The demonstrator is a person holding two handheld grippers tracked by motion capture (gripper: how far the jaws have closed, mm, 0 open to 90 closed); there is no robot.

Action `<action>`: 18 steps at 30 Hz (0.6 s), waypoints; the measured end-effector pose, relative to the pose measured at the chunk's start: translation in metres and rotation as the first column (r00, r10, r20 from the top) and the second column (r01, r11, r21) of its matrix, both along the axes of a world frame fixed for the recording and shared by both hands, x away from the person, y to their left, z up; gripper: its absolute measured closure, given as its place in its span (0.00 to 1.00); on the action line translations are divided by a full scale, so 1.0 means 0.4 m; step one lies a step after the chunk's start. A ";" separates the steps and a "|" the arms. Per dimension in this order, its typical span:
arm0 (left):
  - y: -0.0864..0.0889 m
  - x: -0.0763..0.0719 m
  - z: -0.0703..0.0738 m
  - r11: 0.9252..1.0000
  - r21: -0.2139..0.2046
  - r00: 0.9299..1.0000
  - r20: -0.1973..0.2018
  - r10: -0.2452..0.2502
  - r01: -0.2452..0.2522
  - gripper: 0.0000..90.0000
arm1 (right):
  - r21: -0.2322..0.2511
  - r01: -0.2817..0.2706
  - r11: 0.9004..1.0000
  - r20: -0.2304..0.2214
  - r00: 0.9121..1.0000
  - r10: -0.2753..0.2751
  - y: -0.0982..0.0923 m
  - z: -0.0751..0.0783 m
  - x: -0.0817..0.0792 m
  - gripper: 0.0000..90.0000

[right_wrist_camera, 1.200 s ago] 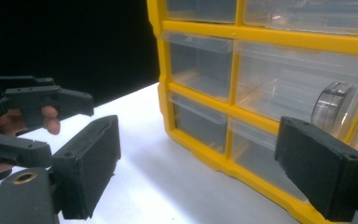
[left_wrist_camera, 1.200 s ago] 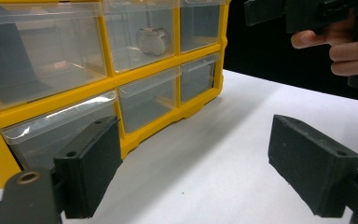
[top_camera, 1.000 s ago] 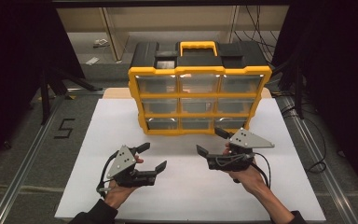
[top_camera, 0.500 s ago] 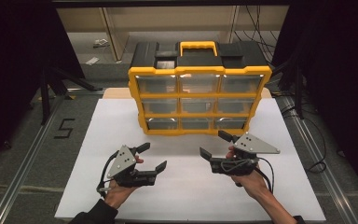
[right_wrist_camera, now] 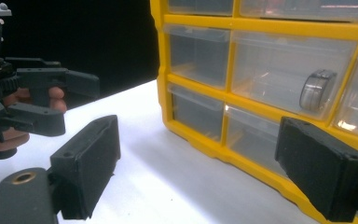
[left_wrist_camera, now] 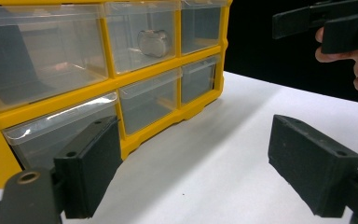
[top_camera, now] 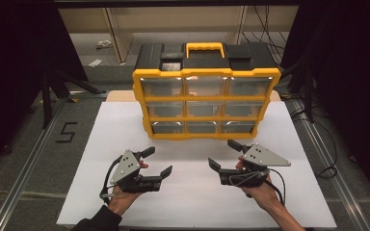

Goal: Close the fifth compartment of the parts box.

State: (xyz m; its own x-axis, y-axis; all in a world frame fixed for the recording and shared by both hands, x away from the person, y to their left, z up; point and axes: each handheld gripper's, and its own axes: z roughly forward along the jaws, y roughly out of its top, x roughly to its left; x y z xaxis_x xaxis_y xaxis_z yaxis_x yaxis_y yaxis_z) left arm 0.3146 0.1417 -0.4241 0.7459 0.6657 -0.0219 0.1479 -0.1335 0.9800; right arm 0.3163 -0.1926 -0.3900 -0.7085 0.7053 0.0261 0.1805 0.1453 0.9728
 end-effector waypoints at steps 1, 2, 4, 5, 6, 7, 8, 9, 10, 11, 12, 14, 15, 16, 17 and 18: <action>0.000 0.000 0.000 1.000 0.000 1.000 0.001 0.000 0.000 0.19 | -0.002 0.001 1.000 -0.002 1.000 -0.001 -0.002 -0.002 -0.002 0.16; 0.000 0.000 0.000 1.000 -0.002 1.000 0.000 0.000 0.000 0.19 | 0.003 0.000 1.000 -0.002 1.000 0.000 -0.002 -0.004 -0.004 0.16; 0.000 0.000 0.000 1.000 -0.004 1.000 -0.002 0.000 0.000 0.19 | 0.004 -0.001 1.000 -0.004 1.000 0.001 -0.005 -0.006 -0.008 0.16; 0.000 0.000 0.000 1.000 -0.002 1.000 0.000 0.000 0.000 0.19 | 0.005 0.000 1.000 -0.005 1.000 0.000 -0.006 -0.006 -0.010 0.16; 0.000 -0.001 0.000 1.000 -0.002 1.000 0.001 0.000 0.000 0.19 | 0.006 0.001 1.000 -0.004 1.000 -0.001 -0.008 -0.007 -0.012 0.16; -0.001 -0.001 0.000 1.000 -0.005 1.000 0.002 -0.001 0.001 0.19 | 0.011 0.001 1.000 -0.004 1.000 -0.001 -0.009 -0.008 -0.014 0.17; -0.001 -0.001 0.001 1.000 -0.006 1.000 0.002 -0.002 0.002 0.19 | 0.007 0.004 1.000 -0.001 1.000 -0.004 -0.012 -0.010 -0.016 0.17; -0.001 -0.001 0.001 1.000 -0.006 1.000 0.002 -0.002 0.002 0.19 | 0.010 0.006 1.000 0.000 1.000 -0.006 -0.013 -0.011 -0.017 0.17; -0.001 -0.001 0.000 1.000 -0.005 1.000 0.002 -0.002 0.002 0.19 | 0.011 0.007 1.000 0.002 1.000 -0.007 -0.016 -0.014 -0.018 0.17; -0.001 -0.001 0.000 1.000 -0.004 1.000 0.003 -0.002 0.002 0.19 | 0.012 0.010 1.000 -0.007 1.000 -0.010 -0.019 -0.016 -0.020 0.17; -0.001 -0.001 0.001 1.000 -0.005 1.000 0.003 -0.002 0.002 0.19 | 0.015 0.010 1.000 -0.008 1.000 -0.010 -0.021 -0.018 -0.021 0.17; -0.001 -0.001 0.001 1.000 -0.007 1.000 0.001 -0.002 0.002 0.19 | 0.010 0.013 1.000 -0.005 1.000 -0.013 -0.026 -0.021 -0.024 0.17; -0.001 -0.001 0.000 1.000 -0.003 1.000 0.002 -0.003 0.003 0.19 | 0.013 0.016 1.000 -0.005 1.000 -0.016 -0.027 -0.022 -0.025 0.17; -0.001 -0.001 0.000 1.000 -0.003 1.000 0.002 -0.003 0.003 0.19 | 0.013 0.017 1.000 -0.008 1.000 -0.017 -0.029 -0.023 -0.027 0.17; -0.001 -0.001 0.000 1.000 -0.005 1.000 0.003 -0.004 0.004 0.19 | 0.018 0.016 1.000 -0.006 1.000 -0.016 -0.029 -0.024 -0.029 0.17; -0.001 -0.001 0.001 1.000 -0.006 1.000 0.001 -0.005 0.005 0.19 | 0.017 0.016 1.000 -0.006 1.000 -0.016 -0.030 -0.024 -0.032 0.17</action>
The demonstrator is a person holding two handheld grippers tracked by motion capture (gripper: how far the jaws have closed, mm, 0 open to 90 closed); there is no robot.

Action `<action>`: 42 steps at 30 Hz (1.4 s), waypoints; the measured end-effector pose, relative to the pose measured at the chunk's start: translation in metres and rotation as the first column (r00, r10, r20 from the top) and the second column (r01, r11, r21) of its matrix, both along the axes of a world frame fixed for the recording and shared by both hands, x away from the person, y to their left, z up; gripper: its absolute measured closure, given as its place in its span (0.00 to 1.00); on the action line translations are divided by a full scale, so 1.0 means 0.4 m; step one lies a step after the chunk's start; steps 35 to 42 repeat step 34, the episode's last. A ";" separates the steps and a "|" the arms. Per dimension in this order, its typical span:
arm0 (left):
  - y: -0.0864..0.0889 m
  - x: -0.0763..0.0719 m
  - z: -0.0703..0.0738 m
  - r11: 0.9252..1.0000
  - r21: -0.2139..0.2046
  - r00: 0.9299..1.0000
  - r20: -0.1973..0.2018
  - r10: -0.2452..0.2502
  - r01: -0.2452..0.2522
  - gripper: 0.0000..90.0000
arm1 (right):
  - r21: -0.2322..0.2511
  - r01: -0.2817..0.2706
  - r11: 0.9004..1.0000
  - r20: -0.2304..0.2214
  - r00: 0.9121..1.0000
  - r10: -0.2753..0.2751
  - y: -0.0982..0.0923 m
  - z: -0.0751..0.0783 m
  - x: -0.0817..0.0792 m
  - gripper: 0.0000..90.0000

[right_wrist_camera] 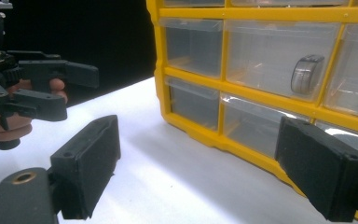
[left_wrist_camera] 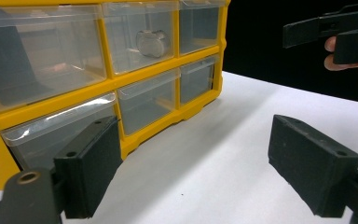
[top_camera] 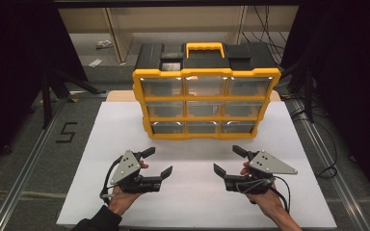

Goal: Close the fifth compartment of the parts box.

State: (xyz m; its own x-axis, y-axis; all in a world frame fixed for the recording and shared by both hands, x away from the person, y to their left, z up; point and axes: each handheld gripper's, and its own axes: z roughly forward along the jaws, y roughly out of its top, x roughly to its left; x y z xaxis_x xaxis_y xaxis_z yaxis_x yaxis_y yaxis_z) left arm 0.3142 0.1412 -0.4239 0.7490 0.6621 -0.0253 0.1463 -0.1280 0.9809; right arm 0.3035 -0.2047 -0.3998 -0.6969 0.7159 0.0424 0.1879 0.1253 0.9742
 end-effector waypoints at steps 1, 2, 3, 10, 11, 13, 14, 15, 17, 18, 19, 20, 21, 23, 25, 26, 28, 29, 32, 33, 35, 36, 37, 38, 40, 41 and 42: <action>0.000 0.000 0.000 1.000 0.002 1.000 0.000 -0.002 0.002 0.19 | -0.001 0.000 1.000 0.003 1.000 0.000 -0.001 -0.001 -0.002 0.16; 0.000 0.000 -0.001 1.000 0.004 1.000 -0.001 -0.005 0.005 0.19 | 0.001 0.001 1.000 0.001 1.000 -0.001 -0.001 -0.002 -0.005 0.16; 0.000 0.000 -0.001 1.000 0.005 1.000 -0.001 -0.006 0.006 0.19 | 0.005 0.000 1.000 0.002 1.000 0.000 -0.002 -0.003 -0.006 0.16; 0.000 0.001 0.000 1.000 0.002 1.000 0.001 -0.006 0.006 0.19 | -0.004 0.006 1.000 0.012 1.000 -0.006 -0.010 -0.013 -0.022 0.16; 0.000 0.001 -0.001 1.000 0.002 1.000 0.000 -0.007 0.007 0.19 | -0.005 0.006 1.000 0.017 1.000 -0.006 -0.010 -0.013 -0.024 0.16; 0.000 0.000 -0.001 1.000 0.004 1.000 0.002 -0.009 0.009 0.18 | -0.001 0.007 1.000 0.026 1.000 -0.007 -0.011 -0.013 -0.028 0.16; 0.000 0.001 0.000 1.000 0.003 1.000 0.002 -0.009 0.009 0.19 | -0.001 0.006 1.000 0.031 1.000 -0.006 -0.012 -0.012 -0.028 0.16; -0.001 0.001 -0.001 1.000 0.001 1.000 0.000 -0.008 0.008 0.19 | 0.000 0.007 1.000 0.034 0.999 -0.007 -0.013 -0.012 -0.029 0.16; -0.001 0.000 -0.001 1.000 0.006 1.000 0.001 -0.008 0.008 0.19 | 0.001 0.009 1.000 0.028 1.000 -0.009 -0.014 -0.013 -0.029 0.16; -0.001 0.000 -0.001 1.000 0.006 1.000 0.002 -0.009 0.009 0.18 | -0.002 0.009 1.000 0.025 1.000 -0.009 -0.015 -0.013 -0.029 0.16; -0.001 0.001 0.000 1.000 0.006 1.000 0.004 -0.010 0.010 0.18 | 0.001 0.008 1.000 0.026 1.000 -0.008 -0.014 -0.014 -0.029 0.16; -0.001 0.001 0.000 1.000 0.006 1.000 0.004 -0.010 0.010 0.18 | 0.002 0.008 1.000 0.027 1.000 -0.009 -0.014 -0.014 -0.028 0.16; -0.001 0.000 -0.001 1.000 0.005 1.000 0.002 -0.009 0.009 0.19 | 0.002 0.008 1.000 0.028 1.000 -0.008 -0.014 -0.015 -0.028 0.16; -0.001 0.001 -0.001 1.000 0.003 1.000 0.000 -0.007 0.007 0.19 | 0.002 0.007 1.000 0.026 1.000 -0.007 -0.015 -0.015 -0.027 0.16; -0.001 0.001 -0.001 1.000 0.004 1.000 0.000 -0.008 0.008 0.18 | 0.003 0.006 1.000 0.027 1.000 -0.006 -0.015 -0.015 -0.027 0.16; -0.002 0.001 -0.001 1.000 0.005 1.000 0.001 -0.008 0.008 0.18 | 0.003 0.007 1.000 0.027 1.000 -0.007 -0.015 -0.015 -0.027 0.16; -0.002 0.001 -0.001 1.000 0.004 1.000 0.001 -0.008 0.008 0.18 | 0.003 0.008 1.000 0.026 1.000 -0.008 -0.016 -0.016 -0.026 0.16; -0.002 0.001 -0.001 1.000 0.005 1.000 0.000 -0.008 0.008 0.18 | 0.004 0.009 1.000 0.024 1.000 -0.009 -0.017 -0.016 -0.026 0.16; -0.003 0.001 -0.001 1.000 0.005 1.000 0.000 -0.008 0.008 0.18 | 0.005 0.009 1.000 0.023 1.000 -0.009 -0.017 -0.015 -0.026 0.16; -0.003 0.002 -0.001 1.000 0.004 1.000 -0.001 -0.008 0.008 0.19 | 0.005 0.008 1.000 0.025 1.000 -0.008 -0.017 -0.016 -0.026 0.16; -0.004 0.002 -0.001 1.000 0.003 1.000 -0.002 -0.008 0.008 0.19 | 0.002 0.008 1.000 0.023 1.000 -0.008 -0.018 -0.016 -0.026 0.16; -0.004 0.002 -0.001 1.000 0.003 1.000 -0.002 -0.008 0.008 0.19 | 0.002 0.008 1.000 0.023 1.000 -0.008 -0.018 -0.016 -0.026 0.16; -0.004 0.002 -0.001 1.000 0.003 1.000 -0.002 -0.008 0.008 0.19 | 0.002 0.008 1.000 0.023 1.000 -0.008 -0.018 -0.016 -0.026 0.16; -0.004 0.002 -0.001 1.000 0.003 1.000 -0.002 -0.008 0.008 0.19 | 0.002 0.008 1.000 0.023 1.000 -0.008 -0.018 -0.016 -0.026 0.16; -0.004 0.002 -0.001 1.000 0.003 1.000 -0.002 -0.008 0.008 0.19 | 0.002 0.008 1.000 0.023 1.000 -0.008 -0.018 -0.016 -0.026 0.16; -0.004 0.002 -0.001 1.000 0.003 1.000 -0.002 -0.008 0.008 0.19 | 0.002 0.008 1.000 0.023 1.000 -0.008 -0.018 -0.016 -0.026 0.16; -0.004 0.002 -0.001 1.000 0.003 1.000 -0.002 -0.008 0.008 0.19 | 0.002 0.008 1.000 0.023 1.000 -0.008 -0.018 -0.016 -0.026 0.16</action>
